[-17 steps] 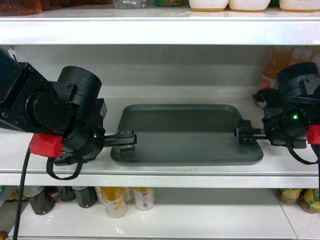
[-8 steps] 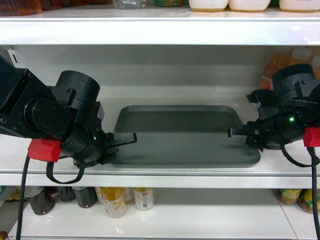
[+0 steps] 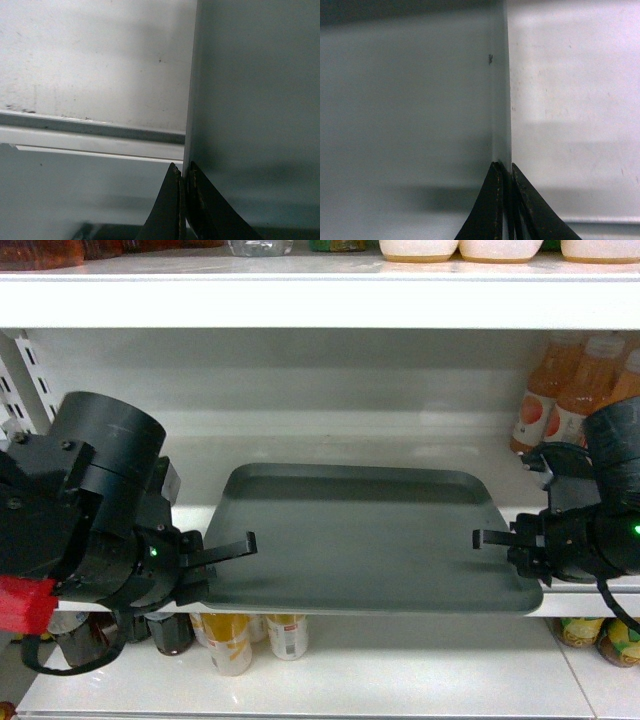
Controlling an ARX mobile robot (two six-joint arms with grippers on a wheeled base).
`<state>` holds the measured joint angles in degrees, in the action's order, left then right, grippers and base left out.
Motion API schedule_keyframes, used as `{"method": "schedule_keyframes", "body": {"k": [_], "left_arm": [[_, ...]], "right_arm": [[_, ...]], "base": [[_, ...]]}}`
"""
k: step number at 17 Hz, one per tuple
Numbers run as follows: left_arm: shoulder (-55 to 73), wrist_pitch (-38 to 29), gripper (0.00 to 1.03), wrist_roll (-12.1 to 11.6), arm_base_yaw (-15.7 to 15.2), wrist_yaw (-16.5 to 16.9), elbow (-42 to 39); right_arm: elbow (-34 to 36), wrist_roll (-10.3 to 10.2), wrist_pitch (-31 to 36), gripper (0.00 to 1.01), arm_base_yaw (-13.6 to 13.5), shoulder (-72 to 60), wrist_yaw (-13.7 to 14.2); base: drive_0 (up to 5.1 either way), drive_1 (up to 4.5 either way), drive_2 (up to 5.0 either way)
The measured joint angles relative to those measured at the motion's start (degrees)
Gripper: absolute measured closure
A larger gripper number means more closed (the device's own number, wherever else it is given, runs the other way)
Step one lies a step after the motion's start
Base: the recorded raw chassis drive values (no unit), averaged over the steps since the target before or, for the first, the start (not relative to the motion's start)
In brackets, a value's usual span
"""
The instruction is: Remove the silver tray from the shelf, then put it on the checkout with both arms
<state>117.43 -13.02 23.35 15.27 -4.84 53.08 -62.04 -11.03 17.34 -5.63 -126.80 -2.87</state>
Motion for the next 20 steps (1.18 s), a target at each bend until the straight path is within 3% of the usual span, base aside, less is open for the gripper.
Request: {"method": "schedule_keyframes", "body": {"k": [3, 8, 11, 18, 20], "left_arm": [[-11.67, -2.64, 1.0, -0.94, 1.46, -2.01, -8.11], [-29.59, 0.31, 1.0, -0.33, 5.2, -5.42, -20.81], [-43.12, 5.35, 1.0, 2.58, 7.23, -7.5, -27.91], [-45.27, 5.62, 1.0, 3.23, 7.37, -7.85, -28.92], [-45.24, 5.55, 1.0, 3.23, 7.37, -7.82, -28.92]], "right_arm": [[10.6, -1.68, 5.88, 0.98, 0.04, 10.38, -0.7], [27.02, -2.45, 9.79, 0.98, 0.28, 27.08, -3.21], [37.03, -2.47, 12.2, 0.98, 0.77, 39.76, -5.22], [38.99, -2.45, 12.87, 0.98, 0.74, 42.1, -5.49], [38.99, -2.45, 12.92, 0.98, 0.74, 42.05, -5.49]], "base": [[0.0, 0.0, 0.0], [0.0, 0.0, 0.0], [0.0, 0.0, 0.0], [0.0, 0.0, 0.0], [0.0, -4.16, 4.2]]}}
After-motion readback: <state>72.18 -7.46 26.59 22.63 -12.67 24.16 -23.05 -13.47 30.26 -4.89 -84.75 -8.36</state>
